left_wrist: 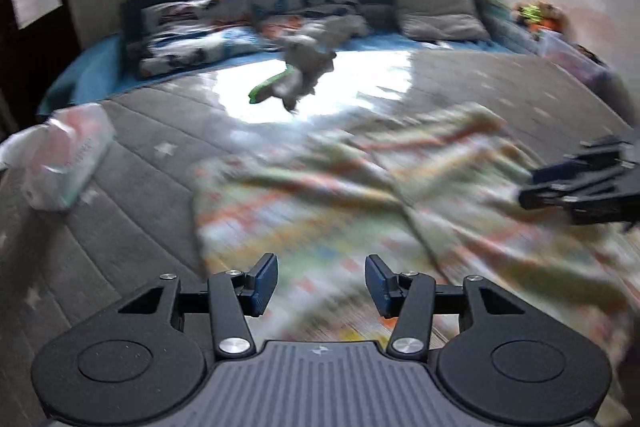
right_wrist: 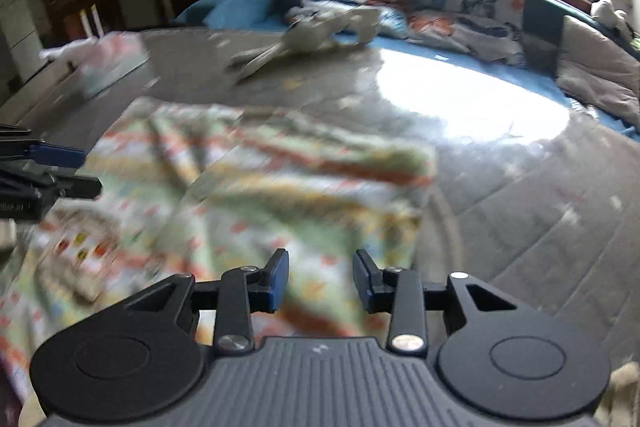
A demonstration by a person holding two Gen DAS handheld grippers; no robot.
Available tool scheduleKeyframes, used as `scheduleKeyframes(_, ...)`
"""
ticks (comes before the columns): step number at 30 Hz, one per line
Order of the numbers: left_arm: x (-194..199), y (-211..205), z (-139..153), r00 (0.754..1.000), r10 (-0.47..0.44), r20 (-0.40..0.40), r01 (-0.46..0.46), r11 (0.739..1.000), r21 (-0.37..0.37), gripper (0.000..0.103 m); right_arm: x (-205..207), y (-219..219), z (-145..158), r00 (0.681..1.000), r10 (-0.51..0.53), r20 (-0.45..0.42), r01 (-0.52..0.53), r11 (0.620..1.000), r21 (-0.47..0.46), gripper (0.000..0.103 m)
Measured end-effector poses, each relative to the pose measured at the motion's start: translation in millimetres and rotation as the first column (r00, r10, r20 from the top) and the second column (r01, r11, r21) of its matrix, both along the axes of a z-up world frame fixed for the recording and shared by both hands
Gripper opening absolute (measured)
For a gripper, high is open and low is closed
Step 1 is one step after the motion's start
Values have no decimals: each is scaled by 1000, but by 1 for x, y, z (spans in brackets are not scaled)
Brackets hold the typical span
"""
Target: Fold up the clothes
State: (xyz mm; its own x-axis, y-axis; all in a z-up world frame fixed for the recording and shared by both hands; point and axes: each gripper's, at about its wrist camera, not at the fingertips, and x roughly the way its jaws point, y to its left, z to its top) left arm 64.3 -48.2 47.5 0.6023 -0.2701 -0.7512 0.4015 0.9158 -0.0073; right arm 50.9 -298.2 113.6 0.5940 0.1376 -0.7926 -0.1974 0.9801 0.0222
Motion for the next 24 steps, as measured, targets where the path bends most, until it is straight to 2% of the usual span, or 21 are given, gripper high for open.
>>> scheduleKeyframes(6,-52,-9,-17,998,-63,-1,63,998,-15,50,-40,23,-8,999,36,29,-36,999,-9,35)
scheduleKeyframes(10,-78,-6,-21,996,-82,40,82,997,-3,49,-65,34,-12,997,46,58,-42,997,-58,35)
scheduleKeyframes(12,-86,-2,-22,995,-82,48,82,997,-3,47,-78,43,-13,993,54,106,-41,992,-118,35)
scheduleKeyframes(14,-89,6,-22,997,-70,44,71,997,-18,47,-90,48,-9,986,57,156,-35,990,-137,35)
scheduleKeyframes(17,-95,19,-22,998,-53,37,54,998,-33,47,-101,54,-8,985,79,152,-68,995,-77,35)
scheduleKeyframes(20,-99,30,-21,999,-37,36,38,999,-36,39,-108,63,-11,983,143,113,-142,990,-19,35)
scheduleKeyframes(24,-101,37,-19,999,-27,39,27,999,-18,37,-116,72,-13,980,168,108,-173,984,32,33)
